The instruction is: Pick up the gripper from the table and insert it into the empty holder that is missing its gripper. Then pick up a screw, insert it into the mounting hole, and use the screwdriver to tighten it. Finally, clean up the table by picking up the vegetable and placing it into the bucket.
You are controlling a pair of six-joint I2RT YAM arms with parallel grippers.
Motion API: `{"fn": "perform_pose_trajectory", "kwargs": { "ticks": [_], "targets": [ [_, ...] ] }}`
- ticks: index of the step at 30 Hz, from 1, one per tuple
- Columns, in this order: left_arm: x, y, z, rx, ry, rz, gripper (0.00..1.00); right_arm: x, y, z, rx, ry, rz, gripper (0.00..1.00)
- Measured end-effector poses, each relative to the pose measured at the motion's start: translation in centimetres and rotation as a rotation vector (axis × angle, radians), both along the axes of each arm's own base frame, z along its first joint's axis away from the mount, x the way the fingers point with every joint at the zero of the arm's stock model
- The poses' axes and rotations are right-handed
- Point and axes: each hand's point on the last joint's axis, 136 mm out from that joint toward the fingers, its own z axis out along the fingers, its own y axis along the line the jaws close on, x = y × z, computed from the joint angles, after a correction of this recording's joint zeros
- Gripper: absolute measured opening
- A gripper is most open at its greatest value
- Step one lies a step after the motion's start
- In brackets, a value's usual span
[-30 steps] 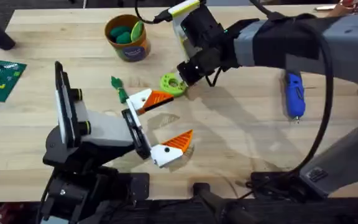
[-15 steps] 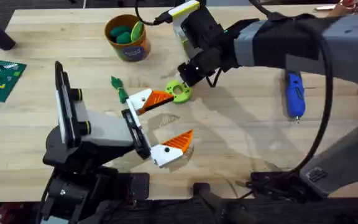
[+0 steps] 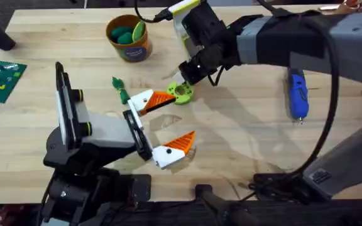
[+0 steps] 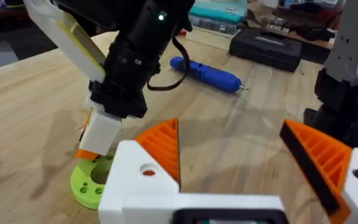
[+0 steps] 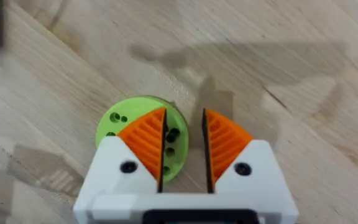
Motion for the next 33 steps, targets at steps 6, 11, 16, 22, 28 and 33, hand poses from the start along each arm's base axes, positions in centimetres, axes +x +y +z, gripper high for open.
{"fn": "perform_pose_trajectory", "kwargs": {
  "ticks": [6, 11, 16, 22, 28, 33],
  "targets": [
    [0.0, 0.0, 0.0, 0.0, 0.0, 0.0, 0.983, -0.7, -0.5, -0.4, -0.025, 0.033, 0.0, 0.338],
    [0.0, 0.0, 0.0, 0.0, 0.0, 0.0, 0.983, -0.9, -0.6, -0.5, -0.03, 0.041, 0.001, 0.337],
    [0.0, 0.0, 0.0, 0.0, 0.0, 0.0, 0.983, -1.1, -0.4, -0.5, -0.031, 0.041, 0.007, 0.244],
    [0.0, 0.0, 0.0, 0.0, 0.0, 0.0, 0.983, -1.3, 0.0, -0.4, -0.029, 0.039, 0.018, 0.01],
    [0.0, 0.0, 0.0, 0.0, 0.0, 0.0, 0.983, -1.3, 0.0, -0.4, -0.029, 0.038, 0.018, 0.007],
    [0.0, 0.0, 0.0, 0.0, 0.0, 0.0, 0.983, -1.3, 0.0, -0.4, -0.029, 0.038, 0.018, 0.007]
  ]
}}
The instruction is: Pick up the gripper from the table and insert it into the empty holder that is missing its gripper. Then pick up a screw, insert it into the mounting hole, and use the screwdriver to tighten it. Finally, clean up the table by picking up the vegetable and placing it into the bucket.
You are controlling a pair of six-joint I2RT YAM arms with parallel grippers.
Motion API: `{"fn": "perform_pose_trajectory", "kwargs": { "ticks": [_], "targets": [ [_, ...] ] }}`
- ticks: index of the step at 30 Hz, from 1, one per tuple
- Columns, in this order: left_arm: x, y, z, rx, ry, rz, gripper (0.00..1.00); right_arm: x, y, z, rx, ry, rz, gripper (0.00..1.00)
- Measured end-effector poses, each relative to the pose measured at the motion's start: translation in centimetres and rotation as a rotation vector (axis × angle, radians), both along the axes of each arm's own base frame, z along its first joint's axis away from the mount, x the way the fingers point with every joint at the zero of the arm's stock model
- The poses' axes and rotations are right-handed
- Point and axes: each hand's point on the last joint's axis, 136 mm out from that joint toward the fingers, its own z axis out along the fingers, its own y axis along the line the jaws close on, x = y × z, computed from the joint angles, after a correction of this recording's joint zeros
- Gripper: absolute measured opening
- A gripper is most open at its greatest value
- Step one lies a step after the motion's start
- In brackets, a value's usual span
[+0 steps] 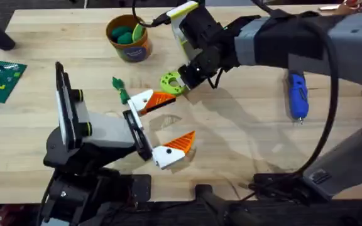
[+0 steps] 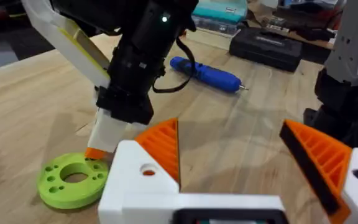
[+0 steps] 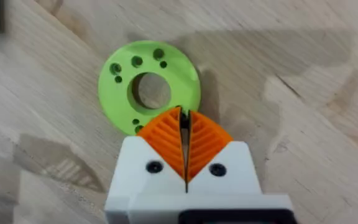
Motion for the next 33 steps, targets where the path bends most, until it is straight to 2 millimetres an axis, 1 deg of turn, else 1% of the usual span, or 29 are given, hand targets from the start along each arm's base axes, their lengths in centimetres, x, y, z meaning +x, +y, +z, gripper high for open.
{"fn": "perform_pose_trajectory", "kwargs": {
  "ticks": [5, 7, 9, 14, 18, 23, 33],
  "targets": [
    [0.0, 0.0, 0.0, 0.0, 0.0, 0.0, 0.983, -0.2, -0.1, 0.2, -0.005, 0.006, 0.0, 0.007],
    [0.0, 0.0, 0.0, 0.0, 0.0, 0.0, 0.983, -0.3, -0.2, 0.6, -0.007, 0.009, 0.0, 0.007],
    [0.0, 0.0, 0.0, 0.0, 0.0, 0.0, 0.983, -0.3, -0.2, 1.4, -0.004, 0.005, 0.0, 0.007],
    [0.0, 0.0, 0.0, 0.0, 0.0, 0.0, 0.983, 0.3, 0.2, 4.2, 0.008, -0.02, 0.012, 0.007],
    [0.0, 0.0, 0.0, 0.0, 0.0, 0.0, 0.983, 0.3, 0.1, 5.3, -0.019, -0.03, 0.026, 0.007],
    [0.0, 0.0, 0.0, 0.0, 0.0, 0.0, 0.983, 0.0, -0.4, 5.3, -0.09, -0.052, 0.036, 0.007],
    [0.0, 0.0, 0.0, 0.0, 0.0, 0.0, 0.983, -0.8, -0.3, 5.1, -0.13, -0.058, 0.061, 0.007]
  ]
}}
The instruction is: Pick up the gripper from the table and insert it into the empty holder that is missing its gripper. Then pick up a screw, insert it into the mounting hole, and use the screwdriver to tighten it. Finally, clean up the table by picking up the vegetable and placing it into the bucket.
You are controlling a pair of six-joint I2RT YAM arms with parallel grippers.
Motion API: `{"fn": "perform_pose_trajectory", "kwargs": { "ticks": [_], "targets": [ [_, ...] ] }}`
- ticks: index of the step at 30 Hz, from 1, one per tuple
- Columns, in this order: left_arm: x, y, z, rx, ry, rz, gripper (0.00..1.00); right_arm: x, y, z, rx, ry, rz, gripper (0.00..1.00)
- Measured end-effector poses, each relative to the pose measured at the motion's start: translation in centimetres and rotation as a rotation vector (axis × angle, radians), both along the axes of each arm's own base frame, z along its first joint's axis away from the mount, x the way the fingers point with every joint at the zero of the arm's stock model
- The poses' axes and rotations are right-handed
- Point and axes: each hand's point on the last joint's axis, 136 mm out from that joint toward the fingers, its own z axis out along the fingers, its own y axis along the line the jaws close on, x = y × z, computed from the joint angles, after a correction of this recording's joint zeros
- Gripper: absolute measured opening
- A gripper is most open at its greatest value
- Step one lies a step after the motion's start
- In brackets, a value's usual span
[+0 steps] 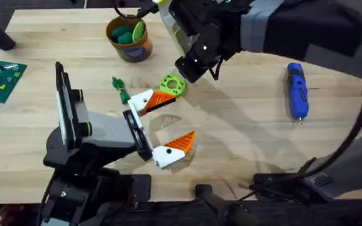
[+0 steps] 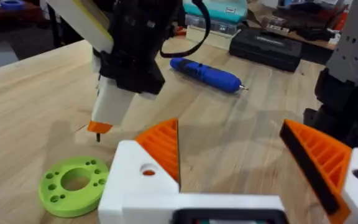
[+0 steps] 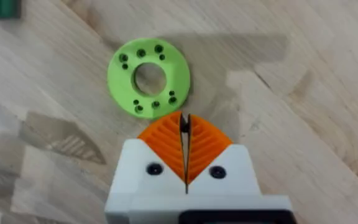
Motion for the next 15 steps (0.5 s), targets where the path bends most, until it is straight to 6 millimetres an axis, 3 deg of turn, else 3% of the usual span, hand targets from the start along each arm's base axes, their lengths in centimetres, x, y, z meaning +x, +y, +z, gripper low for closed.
{"fn": "perform_pose_trajectory", "kwargs": {
  "ticks": [5, 15],
  "targets": [
    [0.0, 0.0, 0.0, 0.0, 0.0, 0.0, 0.983, -0.5, -0.3, 0.7, -0.022, 0.024, 0.003, 0.007],
    [0.0, 0.0, 0.0, 0.0, 0.0, 0.0, 0.983, 0.0, 0.2, 6.0, -0.003, -0.002, 0.004, 0.007]
  ]
}}
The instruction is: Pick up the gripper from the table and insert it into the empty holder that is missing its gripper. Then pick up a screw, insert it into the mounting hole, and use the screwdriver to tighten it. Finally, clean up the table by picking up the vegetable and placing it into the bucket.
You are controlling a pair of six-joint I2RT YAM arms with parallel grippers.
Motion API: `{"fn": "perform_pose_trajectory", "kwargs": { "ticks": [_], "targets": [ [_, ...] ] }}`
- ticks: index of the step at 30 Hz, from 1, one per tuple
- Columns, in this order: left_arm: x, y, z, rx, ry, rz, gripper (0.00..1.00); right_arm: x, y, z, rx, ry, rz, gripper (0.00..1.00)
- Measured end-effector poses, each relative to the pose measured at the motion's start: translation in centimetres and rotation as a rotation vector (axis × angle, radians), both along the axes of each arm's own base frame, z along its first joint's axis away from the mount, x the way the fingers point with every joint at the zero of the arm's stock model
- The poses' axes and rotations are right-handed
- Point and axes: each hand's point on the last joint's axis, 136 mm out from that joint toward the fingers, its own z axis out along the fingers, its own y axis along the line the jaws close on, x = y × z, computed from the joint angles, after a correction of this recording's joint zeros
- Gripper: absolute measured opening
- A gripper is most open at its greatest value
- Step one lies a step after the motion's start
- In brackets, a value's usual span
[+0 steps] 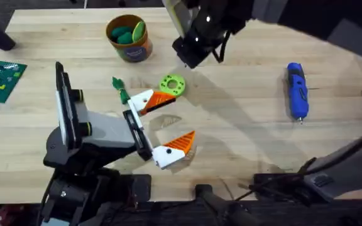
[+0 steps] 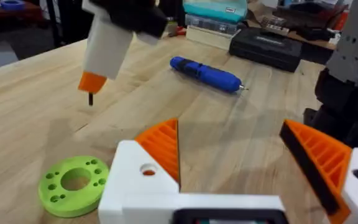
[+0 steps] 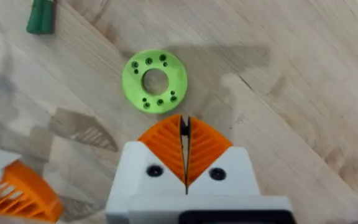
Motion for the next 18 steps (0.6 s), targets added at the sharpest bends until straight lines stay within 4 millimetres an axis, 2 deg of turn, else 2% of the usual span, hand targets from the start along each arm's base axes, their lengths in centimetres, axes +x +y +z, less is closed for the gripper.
{"fn": "perform_pose_trajectory", "kwargs": {
  "ticks": [5, 9, 18],
  "targets": [
    [0.0, 0.0, 0.0, 0.0, 0.0, 0.0, 0.983, -0.6, 0.5, 2.5, 0.006, -0.008, 0.019, 0.007],
    [0.0, 0.0, 0.0, 0.0, 0.0, 0.0, 0.983, -2.0, 2.4, 4.5, 0.02, -0.035, 0.087, 0.007],
    [0.0, 0.0, 0.0, 0.0, 0.0, 0.0, 0.983, -8.0, 7.9, 7.1, 0.047, -0.069, 0.301, 0.007]
  ]
}}
